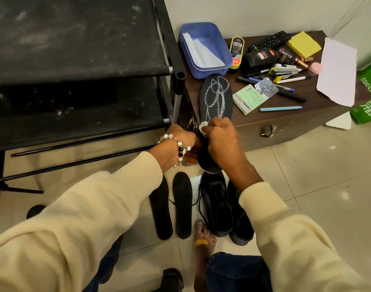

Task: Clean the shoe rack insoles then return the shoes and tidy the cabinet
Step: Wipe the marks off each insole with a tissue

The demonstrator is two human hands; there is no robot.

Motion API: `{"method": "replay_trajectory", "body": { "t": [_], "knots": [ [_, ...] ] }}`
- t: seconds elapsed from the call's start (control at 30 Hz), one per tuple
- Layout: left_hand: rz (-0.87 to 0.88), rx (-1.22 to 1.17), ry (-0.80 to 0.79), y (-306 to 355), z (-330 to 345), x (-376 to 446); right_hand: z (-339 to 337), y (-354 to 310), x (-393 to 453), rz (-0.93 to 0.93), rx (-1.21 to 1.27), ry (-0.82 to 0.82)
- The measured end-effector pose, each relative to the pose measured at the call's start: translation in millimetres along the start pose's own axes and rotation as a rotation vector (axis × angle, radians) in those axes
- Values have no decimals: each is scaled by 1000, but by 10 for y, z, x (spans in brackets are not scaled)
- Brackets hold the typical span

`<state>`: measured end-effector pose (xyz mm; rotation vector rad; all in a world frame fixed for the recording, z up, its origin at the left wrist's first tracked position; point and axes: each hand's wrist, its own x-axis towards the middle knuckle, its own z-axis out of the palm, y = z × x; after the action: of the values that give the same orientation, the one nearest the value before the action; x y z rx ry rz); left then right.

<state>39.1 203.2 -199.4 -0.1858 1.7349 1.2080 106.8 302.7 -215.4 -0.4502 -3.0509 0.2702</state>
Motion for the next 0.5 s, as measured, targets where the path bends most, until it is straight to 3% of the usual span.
{"method": "replay_trajectory", "body": {
  "t": [0.1, 0.23, 0.5],
  "knots": [
    [19, 29, 13, -10, -12, 22, -14, 67, 24, -51, -11, -42],
    [-25, 76, -15, 5, -18, 9, -62, 320, 31, 208, 14, -21],
    [5, 65, 21, 4, -35, 53, -25, 123, 25, -56, -14, -49]
  ]
}}
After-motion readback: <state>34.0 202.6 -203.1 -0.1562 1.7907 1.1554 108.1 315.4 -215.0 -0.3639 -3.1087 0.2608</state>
